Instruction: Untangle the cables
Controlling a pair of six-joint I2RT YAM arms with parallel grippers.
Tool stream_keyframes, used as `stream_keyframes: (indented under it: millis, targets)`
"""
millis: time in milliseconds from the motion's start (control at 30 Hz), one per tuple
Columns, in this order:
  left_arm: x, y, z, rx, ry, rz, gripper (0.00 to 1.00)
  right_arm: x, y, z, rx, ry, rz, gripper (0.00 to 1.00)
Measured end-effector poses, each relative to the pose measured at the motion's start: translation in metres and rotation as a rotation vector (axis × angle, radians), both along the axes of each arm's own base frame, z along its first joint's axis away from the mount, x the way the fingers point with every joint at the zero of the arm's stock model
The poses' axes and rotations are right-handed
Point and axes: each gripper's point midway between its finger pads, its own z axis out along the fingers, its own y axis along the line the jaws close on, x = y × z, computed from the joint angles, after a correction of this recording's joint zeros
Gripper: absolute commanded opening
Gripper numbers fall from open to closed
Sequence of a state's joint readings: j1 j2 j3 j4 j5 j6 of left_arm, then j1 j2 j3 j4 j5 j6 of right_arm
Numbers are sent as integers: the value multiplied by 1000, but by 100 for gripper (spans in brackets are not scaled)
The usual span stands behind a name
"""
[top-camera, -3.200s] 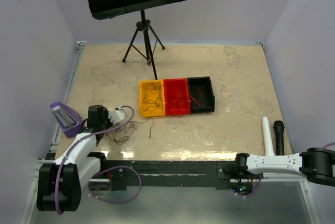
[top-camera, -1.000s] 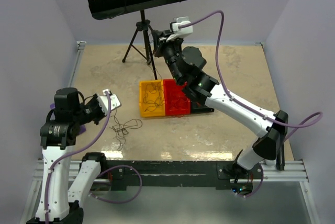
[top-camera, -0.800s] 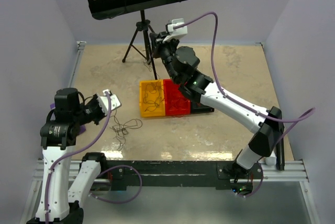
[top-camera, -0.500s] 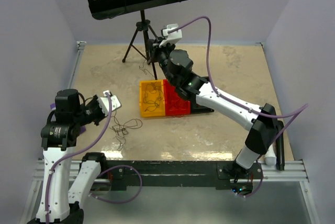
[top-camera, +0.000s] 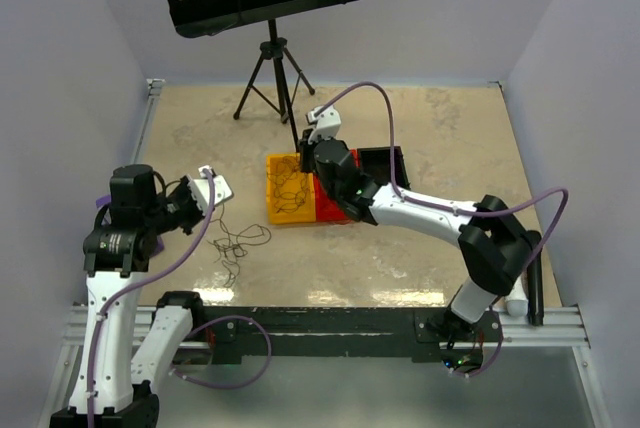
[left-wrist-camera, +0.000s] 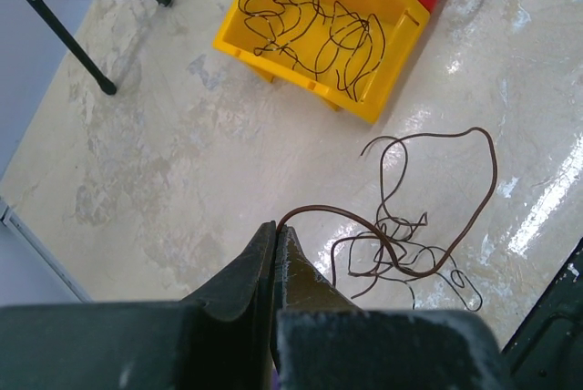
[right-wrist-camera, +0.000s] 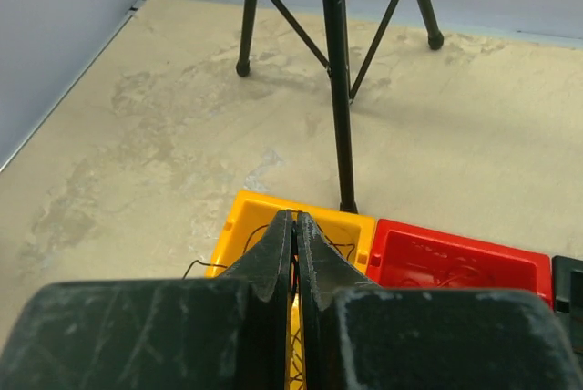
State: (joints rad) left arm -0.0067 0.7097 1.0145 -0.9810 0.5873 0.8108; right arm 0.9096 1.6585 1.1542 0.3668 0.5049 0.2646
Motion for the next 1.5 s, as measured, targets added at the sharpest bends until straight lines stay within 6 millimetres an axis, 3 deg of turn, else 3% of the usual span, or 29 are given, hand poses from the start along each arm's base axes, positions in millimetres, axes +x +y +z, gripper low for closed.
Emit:
stream_keyframes:
  millis: [233,267,400,500,567,633,733,900,967,1033,1100,1200,1400,1500]
  targets:
    - [5,-3,0,-33,20,12,0,1,19,-50,-53,73,26,0]
    - [6,-3,0,-37,20,12,0,2,23,-60,-65,91,35,5]
    - [7,-5,3,-55,19,16,0,2,37,-91,-94,146,70,46]
    - [8,-6,5,-69,14,19,0,-1,40,-101,-96,177,86,78]
    - [10,-7,9,-82,3,28,0,-4,40,-96,-84,179,98,84]
    - [13,-7,13,-96,-10,39,0,-9,36,-78,-58,163,109,86]
    - [17,-8,16,-114,-18,50,0,-21,26,-24,25,101,130,88]
    - [22,-10,18,-134,-15,56,0,-59,1,92,217,-79,236,89]
    - [22,-11,16,-140,-15,52,0,-76,-3,126,264,-141,311,88]
    - [21,-12,15,-149,-8,47,0,-96,0,148,292,-186,410,88]
    - [21,-15,15,-162,-5,38,0,-111,9,154,296,-201,496,87]
    - [20,-18,16,-180,-2,24,0,-135,35,137,259,-174,634,87]
    - [22,-21,17,-202,10,21,0,-179,99,65,100,-47,847,87]
    - [23,-21,16,-205,15,23,0,-195,114,38,49,-1,910,86]
